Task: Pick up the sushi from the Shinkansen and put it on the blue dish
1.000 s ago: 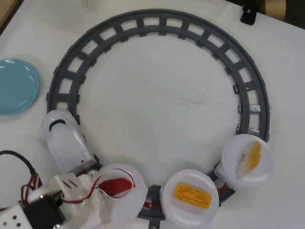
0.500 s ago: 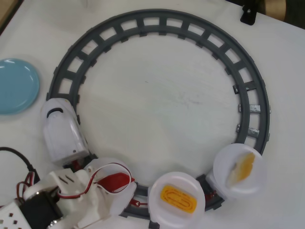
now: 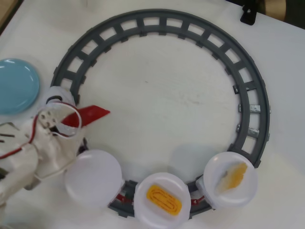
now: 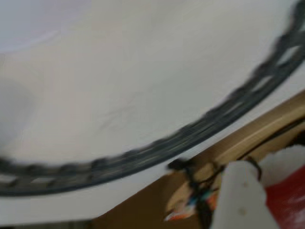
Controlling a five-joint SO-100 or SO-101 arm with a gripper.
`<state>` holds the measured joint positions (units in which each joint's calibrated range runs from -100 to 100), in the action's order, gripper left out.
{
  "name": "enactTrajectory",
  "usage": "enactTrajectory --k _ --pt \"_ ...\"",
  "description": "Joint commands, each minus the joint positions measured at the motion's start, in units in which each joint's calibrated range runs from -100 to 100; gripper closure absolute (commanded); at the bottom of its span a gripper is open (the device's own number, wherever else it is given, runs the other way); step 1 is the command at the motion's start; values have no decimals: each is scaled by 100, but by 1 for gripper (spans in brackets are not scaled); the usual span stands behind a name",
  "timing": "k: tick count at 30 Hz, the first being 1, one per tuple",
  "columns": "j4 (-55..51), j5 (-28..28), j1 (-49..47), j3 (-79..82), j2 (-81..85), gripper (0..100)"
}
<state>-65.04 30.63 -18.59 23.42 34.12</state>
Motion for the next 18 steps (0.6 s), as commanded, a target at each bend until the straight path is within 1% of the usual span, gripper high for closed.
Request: enactTrajectory --k 1,3,6,10,12,16,18 --pt "20 -385 -966 -385 93 97" --pt "54 -641 -1547 -413 93 97" --pt "419 -1091 -2348 -376 84 97" --pt "971 -1457 -3132 -241 -7 97" --pt "1235 -1541 -3475 -43 -7 97" --pt "1532 -1556 -4056 426 -15 97" --pt "1863 -1556 -4311 805 -15 97"
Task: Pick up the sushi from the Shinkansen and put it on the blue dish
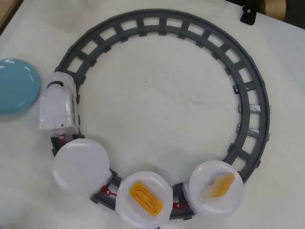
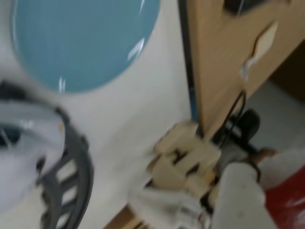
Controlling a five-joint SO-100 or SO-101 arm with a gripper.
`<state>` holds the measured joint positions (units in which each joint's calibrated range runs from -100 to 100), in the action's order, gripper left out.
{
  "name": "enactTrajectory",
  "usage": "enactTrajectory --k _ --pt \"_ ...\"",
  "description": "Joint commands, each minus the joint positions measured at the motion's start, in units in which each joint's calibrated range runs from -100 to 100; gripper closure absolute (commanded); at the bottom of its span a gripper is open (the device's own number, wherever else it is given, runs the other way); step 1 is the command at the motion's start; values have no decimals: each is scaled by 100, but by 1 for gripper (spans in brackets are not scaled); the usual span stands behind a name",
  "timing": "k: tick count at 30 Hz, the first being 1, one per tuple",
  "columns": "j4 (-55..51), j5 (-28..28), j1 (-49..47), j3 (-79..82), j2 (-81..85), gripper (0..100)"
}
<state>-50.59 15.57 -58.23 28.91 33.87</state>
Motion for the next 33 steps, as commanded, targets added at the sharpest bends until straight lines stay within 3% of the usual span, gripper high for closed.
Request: enactTrajectory --k 1,8,19,33 --pt "655 -51 -427 472 -15 97" --pt "1853 -51 -479 815 -1375 97" --pt "1853 -51 -427 -844 -3889 97" --pt "1853 -14 -268 -1737 -4926 97"
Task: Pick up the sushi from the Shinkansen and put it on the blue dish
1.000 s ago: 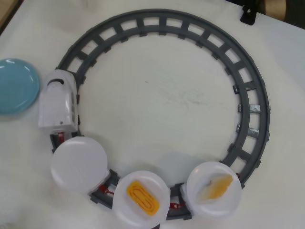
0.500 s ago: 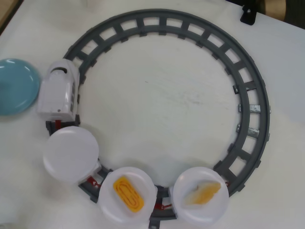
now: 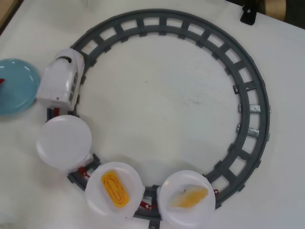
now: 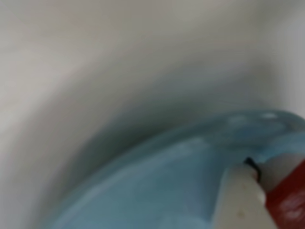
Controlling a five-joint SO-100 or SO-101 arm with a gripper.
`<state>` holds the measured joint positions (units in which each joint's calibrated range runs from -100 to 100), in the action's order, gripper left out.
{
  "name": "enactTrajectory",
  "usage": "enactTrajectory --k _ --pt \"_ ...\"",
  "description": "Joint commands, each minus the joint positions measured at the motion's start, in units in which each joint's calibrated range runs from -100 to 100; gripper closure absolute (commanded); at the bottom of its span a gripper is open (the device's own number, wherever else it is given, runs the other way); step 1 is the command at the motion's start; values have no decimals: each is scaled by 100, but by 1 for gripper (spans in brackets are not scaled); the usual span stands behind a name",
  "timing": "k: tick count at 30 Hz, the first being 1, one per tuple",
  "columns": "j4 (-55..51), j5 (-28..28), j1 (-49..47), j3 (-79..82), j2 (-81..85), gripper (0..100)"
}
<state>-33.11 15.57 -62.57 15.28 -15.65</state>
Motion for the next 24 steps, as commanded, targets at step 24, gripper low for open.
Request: enactTrajectory --k 24 --pt "96 -25 535 -284 92 74"
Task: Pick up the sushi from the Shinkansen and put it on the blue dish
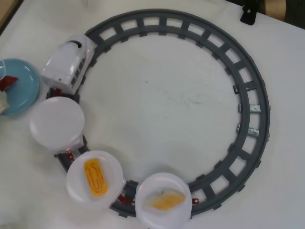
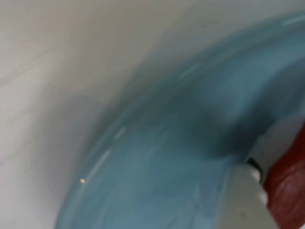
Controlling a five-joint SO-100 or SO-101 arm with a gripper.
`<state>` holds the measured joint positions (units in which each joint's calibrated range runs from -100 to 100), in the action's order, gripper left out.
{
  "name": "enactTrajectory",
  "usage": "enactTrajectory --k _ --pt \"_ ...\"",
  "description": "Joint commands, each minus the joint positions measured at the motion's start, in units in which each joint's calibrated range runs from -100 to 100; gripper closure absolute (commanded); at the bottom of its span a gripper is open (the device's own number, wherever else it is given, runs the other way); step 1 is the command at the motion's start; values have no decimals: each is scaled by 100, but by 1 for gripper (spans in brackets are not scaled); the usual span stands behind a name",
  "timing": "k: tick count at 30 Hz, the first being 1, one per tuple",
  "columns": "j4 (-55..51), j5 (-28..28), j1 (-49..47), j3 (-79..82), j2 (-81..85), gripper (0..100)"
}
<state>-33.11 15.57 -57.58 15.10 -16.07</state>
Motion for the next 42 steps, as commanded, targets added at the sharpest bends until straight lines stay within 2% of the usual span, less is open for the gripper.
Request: enactTrajectory --k 1,4,8,14,18,24,32,42 --pt "96 -25 36 -265 134 74" --pt "-22 -35 63 -337 176 74" --pt "-753 -40 -8 -373 682 75" --pt "-2078 -51 -105 -319 2067 75" --pt "-2426 -51 -598 276 3312 75" --pt "-2222 -553 -1487 2088 5759 75" --pt "-634 -914 -1055 4974 8753 75" --pt "-642 -940 -1108 6912 10761 75"
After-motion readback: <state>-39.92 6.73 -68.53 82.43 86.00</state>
